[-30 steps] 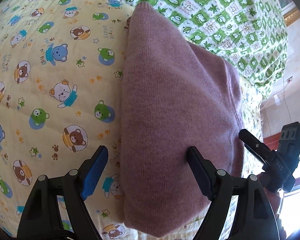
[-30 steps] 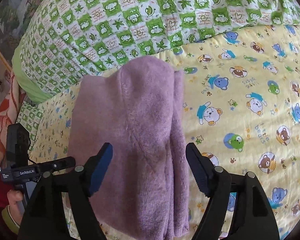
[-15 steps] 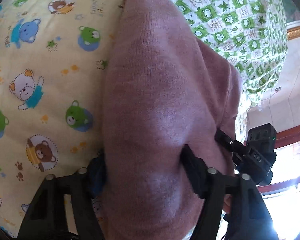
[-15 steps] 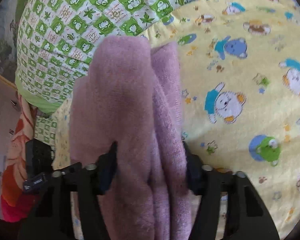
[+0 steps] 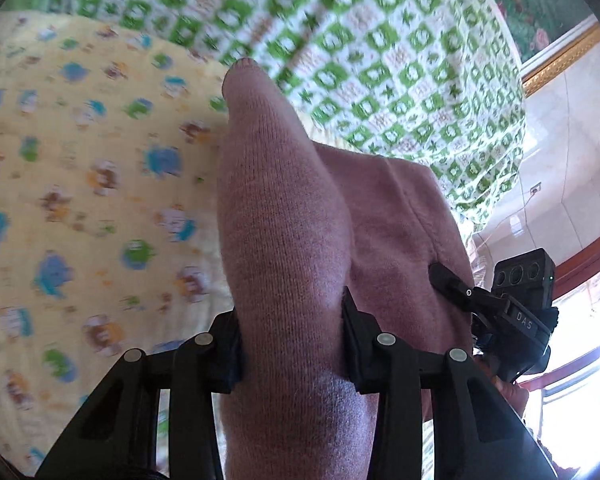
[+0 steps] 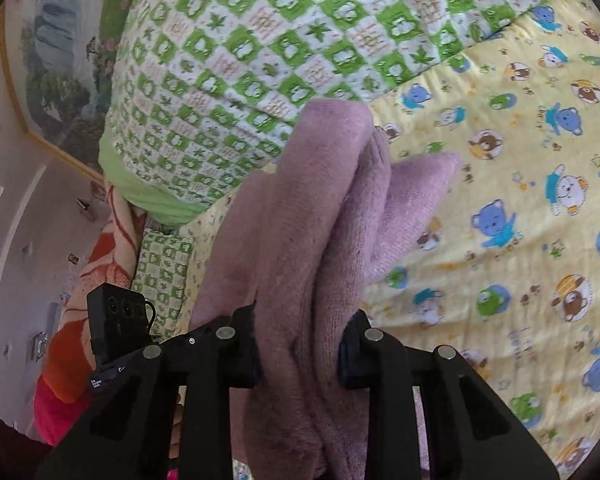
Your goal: Fold small clothes
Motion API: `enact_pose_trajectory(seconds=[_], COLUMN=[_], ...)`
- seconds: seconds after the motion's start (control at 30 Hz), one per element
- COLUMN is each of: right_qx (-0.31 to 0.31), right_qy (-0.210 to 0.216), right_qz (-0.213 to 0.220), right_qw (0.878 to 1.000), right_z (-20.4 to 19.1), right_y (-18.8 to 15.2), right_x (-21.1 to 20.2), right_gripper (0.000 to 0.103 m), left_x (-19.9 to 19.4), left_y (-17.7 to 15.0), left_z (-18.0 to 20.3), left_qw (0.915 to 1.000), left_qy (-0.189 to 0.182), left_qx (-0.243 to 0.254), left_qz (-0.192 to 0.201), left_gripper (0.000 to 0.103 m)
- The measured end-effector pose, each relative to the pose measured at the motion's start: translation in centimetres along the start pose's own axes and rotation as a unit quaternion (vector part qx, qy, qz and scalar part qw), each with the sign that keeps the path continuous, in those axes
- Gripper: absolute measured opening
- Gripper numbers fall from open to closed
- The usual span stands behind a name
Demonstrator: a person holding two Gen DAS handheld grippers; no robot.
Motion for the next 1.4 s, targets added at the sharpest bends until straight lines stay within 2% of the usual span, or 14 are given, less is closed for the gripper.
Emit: enact_pose_trajectory(seconds=[0.13,0.3,0.47,0.57,0.8,0.97,1.13,1.4], right_qx=[-0.017,-0.019,-0.010,0.004,0.010,0.008,-0.011,-0.034], right_qy=[0.035,0.060,0.049,0.024,0.008,-0.012,-0.043,-0.065], right_qz=[-0.019,-0.065,-0.124,-0.139,-0.139,-0.136,-0.118,-0.098], right_qw=[0.999,0.996,0.991,0.990,0.990,0.991,0.992,0.993], right_z=[-3.7,-6.3,-6.0,-4.1,-1.8,-2.3,-2.8,-3.5], right_y=[-2.5,-6.3,-10.3,-11.5,-11.5,-11.2,-11.4,-13.9], right_x=[2.8,7.2,11.5,13.0,13.4,12.9,9.9,4.1], right_gripper=[0.028,0.028,0.028,0.028,0.030,0.044,0.051,0.051], left_x=[-4.7,-9.2,-8.7,-8.4,-7.1,-7.7,-9.3,-11.5], left_y=[-1.4,-4.8,-8.7,-9.5,-9.3,-9.7,-10.9,-13.7], left_z=[-2.9,-8.8,-14.6,-15.9,-15.6,-15.5,-15.5,-15.1], left_qw=[0.9993,0.9976,0.9945,0.9936,0.9928,0.9914,0.9909,0.9914], left_qy=[0.034,0.058,0.070,0.049,0.066,0.065,0.061,0.059], left_qx=[0.001,-0.032,-0.078,-0.102,-0.099,-0.111,-0.117,-0.110], left_qz=[0.015,0.016,-0.012,-0.003,-0.012,-0.025,-0.027,-0.037], left_gripper=[0.040,0.039,0.040,0.043,0.055,0.066,0.071,0.074])
Point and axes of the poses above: each gripper's, at about its wrist camera, not at the fingertips, and x roughly the way its jaws point, z to its right, y to its top, the point moved 8 cm from there along x, roughly the way its jaws point, and after that the axes turned 2 degrees about -z, right-handed, at the moved point
